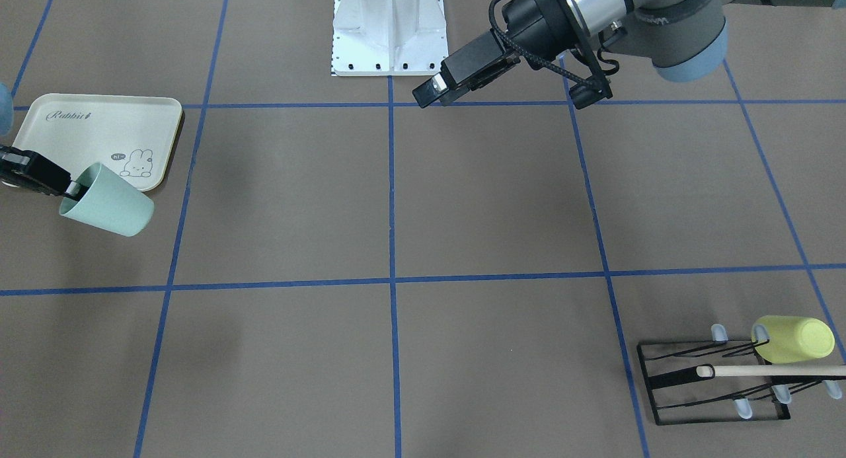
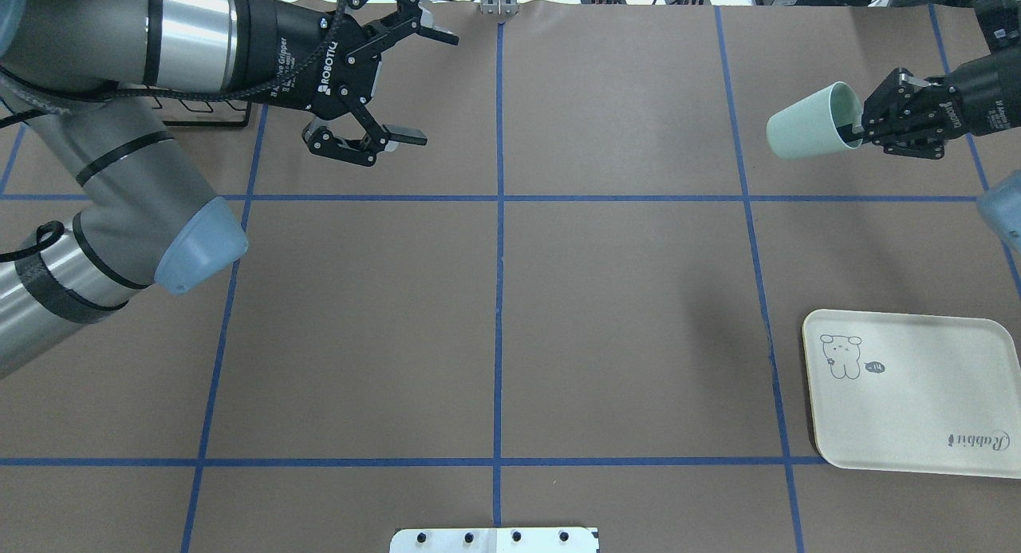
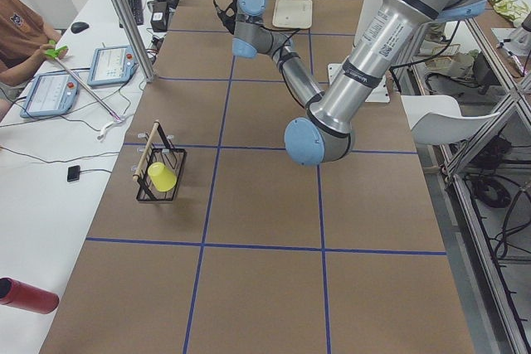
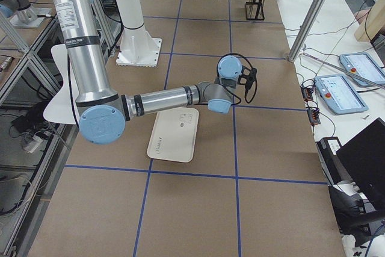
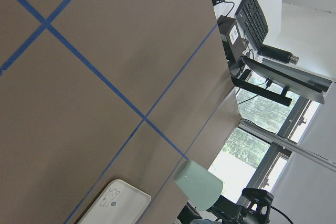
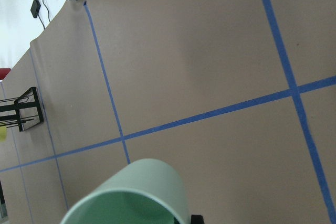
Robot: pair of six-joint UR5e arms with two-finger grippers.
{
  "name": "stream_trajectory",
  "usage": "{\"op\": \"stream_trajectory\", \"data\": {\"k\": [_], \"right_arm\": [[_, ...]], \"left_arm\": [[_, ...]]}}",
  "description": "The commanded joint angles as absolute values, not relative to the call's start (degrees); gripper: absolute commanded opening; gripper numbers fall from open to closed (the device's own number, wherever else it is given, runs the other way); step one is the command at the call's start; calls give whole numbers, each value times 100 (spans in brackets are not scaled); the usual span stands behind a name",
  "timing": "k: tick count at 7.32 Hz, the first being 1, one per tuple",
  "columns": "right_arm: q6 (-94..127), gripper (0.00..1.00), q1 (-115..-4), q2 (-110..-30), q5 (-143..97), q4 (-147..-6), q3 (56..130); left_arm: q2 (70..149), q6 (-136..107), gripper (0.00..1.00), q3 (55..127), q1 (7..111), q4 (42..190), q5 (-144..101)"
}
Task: Left arm grabs green cup and hands to right arm on tray
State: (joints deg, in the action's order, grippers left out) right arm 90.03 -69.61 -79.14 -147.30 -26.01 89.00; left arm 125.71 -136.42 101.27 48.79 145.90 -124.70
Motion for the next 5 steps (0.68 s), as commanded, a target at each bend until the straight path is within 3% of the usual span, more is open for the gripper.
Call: {"op": "stream_trajectory", "data": {"k": [1,2,5], "right_arm": [[7819,0,-6987,-8033,-14030,-3431,8938],[6935,0,-6979,-8033,-13662,-4359,9165],[3640,0,-6848,-8163,-12330,-8645,11058]], "left_arm": [[12577,-13641,100,10116,4878,14572,-12472],[12568,-13623,100,10116,4878,14581,-12506],[12516,-13213,100,10108,4895,14415,-12612]]}}
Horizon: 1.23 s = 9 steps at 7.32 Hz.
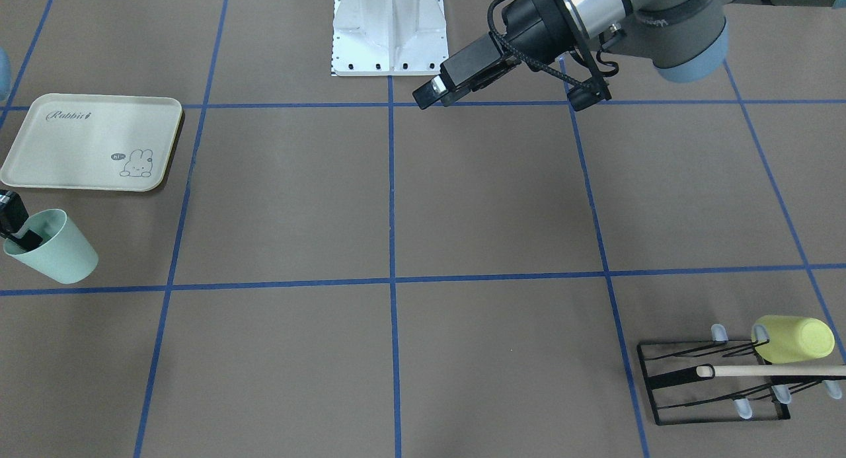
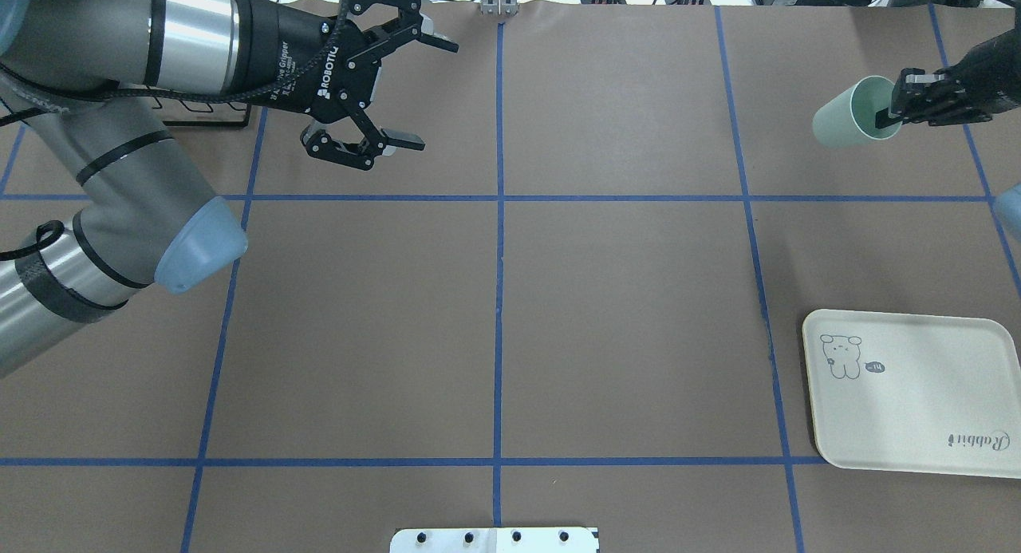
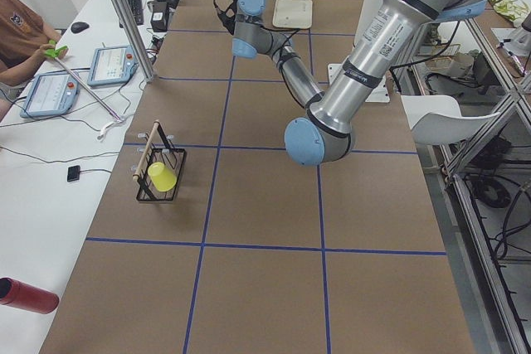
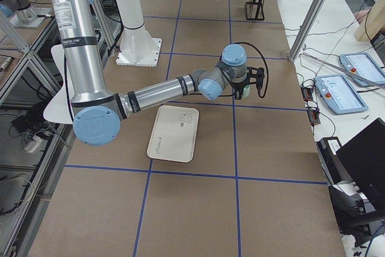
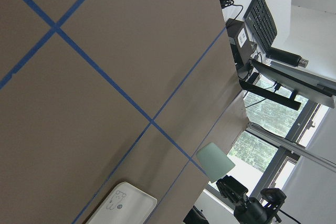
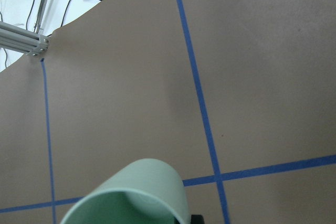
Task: Left arm grabs green cup and hands to right arm on tray
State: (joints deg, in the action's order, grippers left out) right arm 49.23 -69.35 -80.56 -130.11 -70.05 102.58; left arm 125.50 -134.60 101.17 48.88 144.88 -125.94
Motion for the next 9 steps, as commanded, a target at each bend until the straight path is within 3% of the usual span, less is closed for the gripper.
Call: {"op": "stream_trajectory", "data": {"k": [1,3,6,9], "right_arm": [[3247,0,-6786,-8426,-12322,-9301,11361],[2614,0,-6759,-9277,-13214,-9396,11400],[2654,0,-6181,-9649,-13474,-9212,11329],[3204,0,-5696,-10588,-13263,-7320,11120]], "left_arm": [[12516,-12958,100,10107,4896,14188,-12638],[12516,-12902,100,10081,4887,14071,-12727],[12551,-12902,100,10064,4869,14063,-12727],[12560,-12902,100,10063,4852,14027,-12727]]}}
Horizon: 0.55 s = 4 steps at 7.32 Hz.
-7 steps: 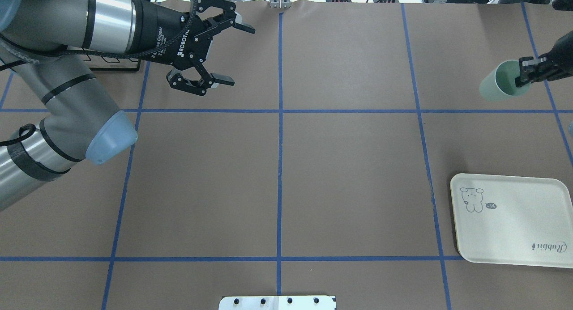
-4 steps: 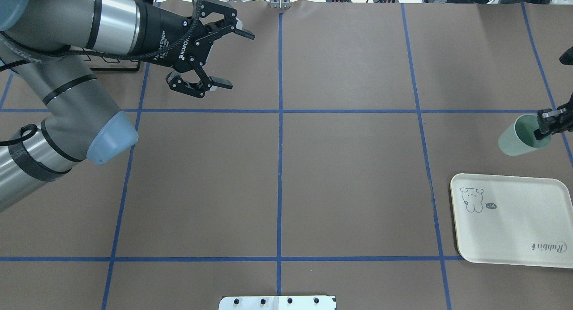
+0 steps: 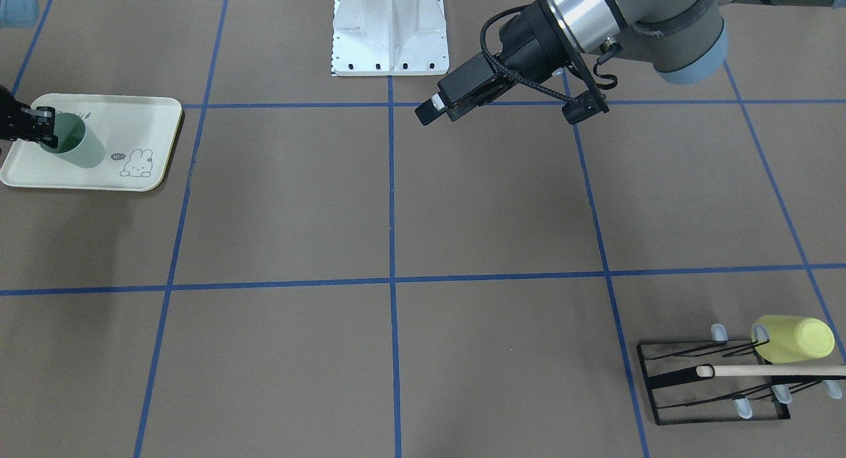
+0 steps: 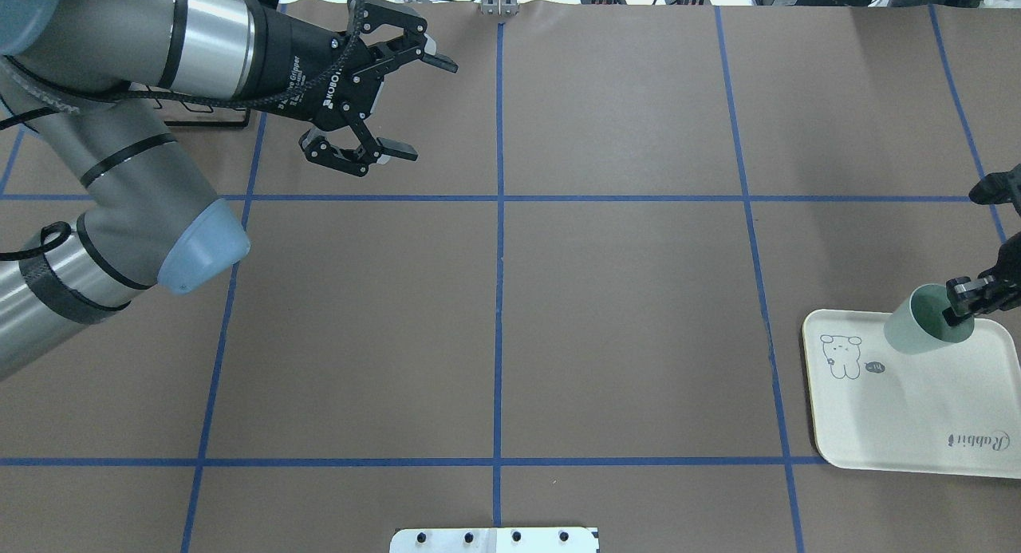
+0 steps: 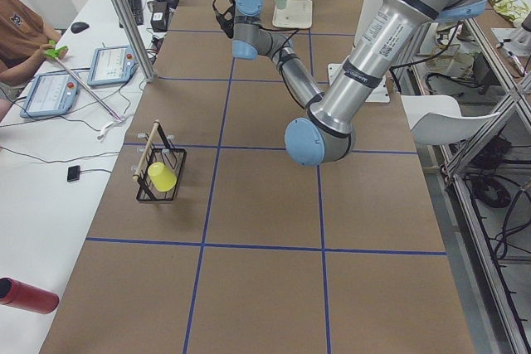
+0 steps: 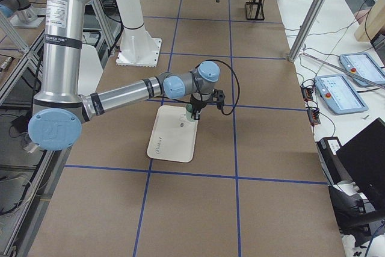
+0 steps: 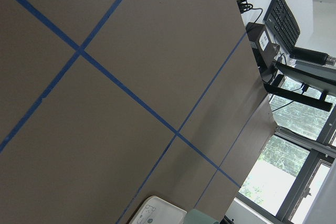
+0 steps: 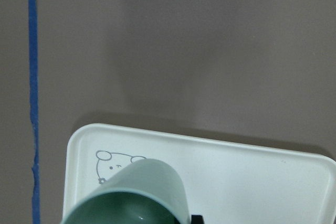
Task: Left arm grabs green cup and hands to right arm on tray
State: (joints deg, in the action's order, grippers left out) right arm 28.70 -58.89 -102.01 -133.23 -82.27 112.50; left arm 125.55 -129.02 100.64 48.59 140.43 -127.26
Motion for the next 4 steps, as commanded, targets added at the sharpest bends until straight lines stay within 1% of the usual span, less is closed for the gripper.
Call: {"op": "stream_trajectory", "data": {"k": [1,4], "right_arm": [[3312,0,-5574,-10747,-13237,-6991,11040],[3322,0,-5537,-10758,-13245,-6961,10952]], "left_arm": [[12568,-12902,100,10063,4852,14027,-12727],[12568,-12902,100,10072,4852,14027,-12727]]}}
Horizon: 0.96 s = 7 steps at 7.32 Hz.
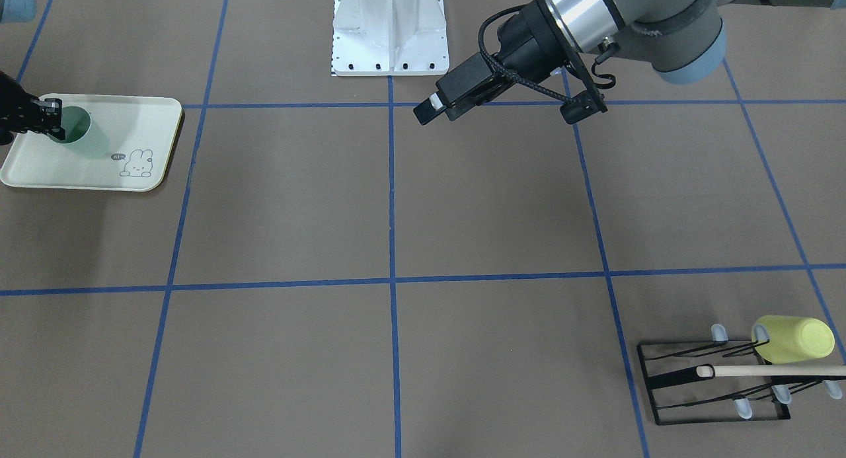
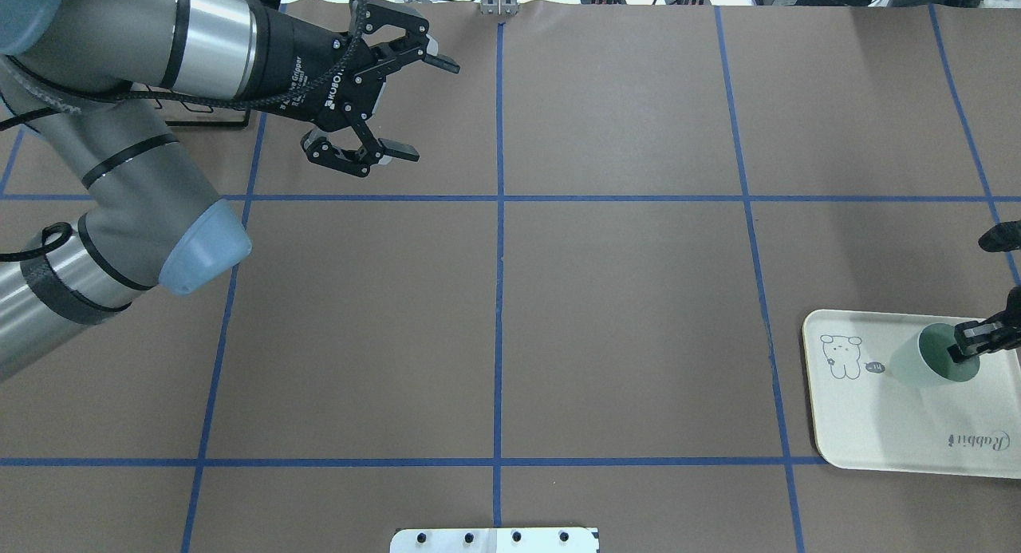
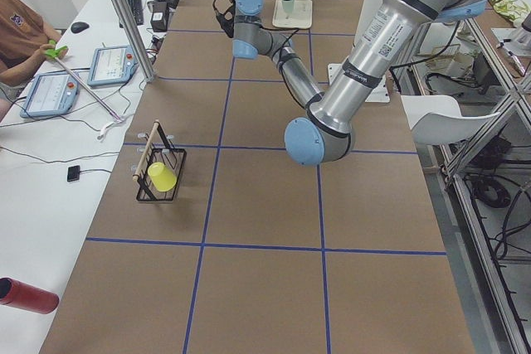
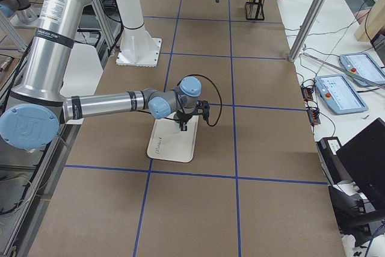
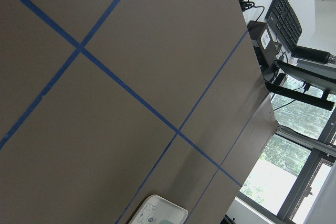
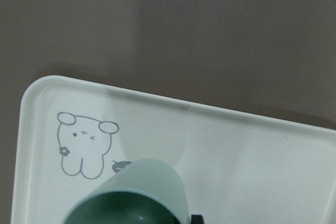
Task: Left arm grabs green cup and hands to right arm on tray
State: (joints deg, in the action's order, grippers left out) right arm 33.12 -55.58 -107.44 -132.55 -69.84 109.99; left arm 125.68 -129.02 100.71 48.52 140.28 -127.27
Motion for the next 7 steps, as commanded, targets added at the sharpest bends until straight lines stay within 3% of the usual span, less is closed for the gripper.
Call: {"op": "stream_trajectory", "data": {"k": [1,2,3,7], "right_arm": [[3322,22,-5502,-10758,-13228,-6970,10942],[3322,77,-5485,-10758,-13219,-6970,10934],[3322,99,-5484,-10749,-13227,-6970,10951],[3305,99,-6510,-10583,-13368,-7031,11444]], "left_arm": [[12568,-12902,100,10072,4852,14027,-12727],[12568,-12902,100,10090,4852,14027,-12727],[12568,-12902,100,10090,4852,14027,-12727],[12490,-12249,100,10142,5218,13827,-12935]]}}
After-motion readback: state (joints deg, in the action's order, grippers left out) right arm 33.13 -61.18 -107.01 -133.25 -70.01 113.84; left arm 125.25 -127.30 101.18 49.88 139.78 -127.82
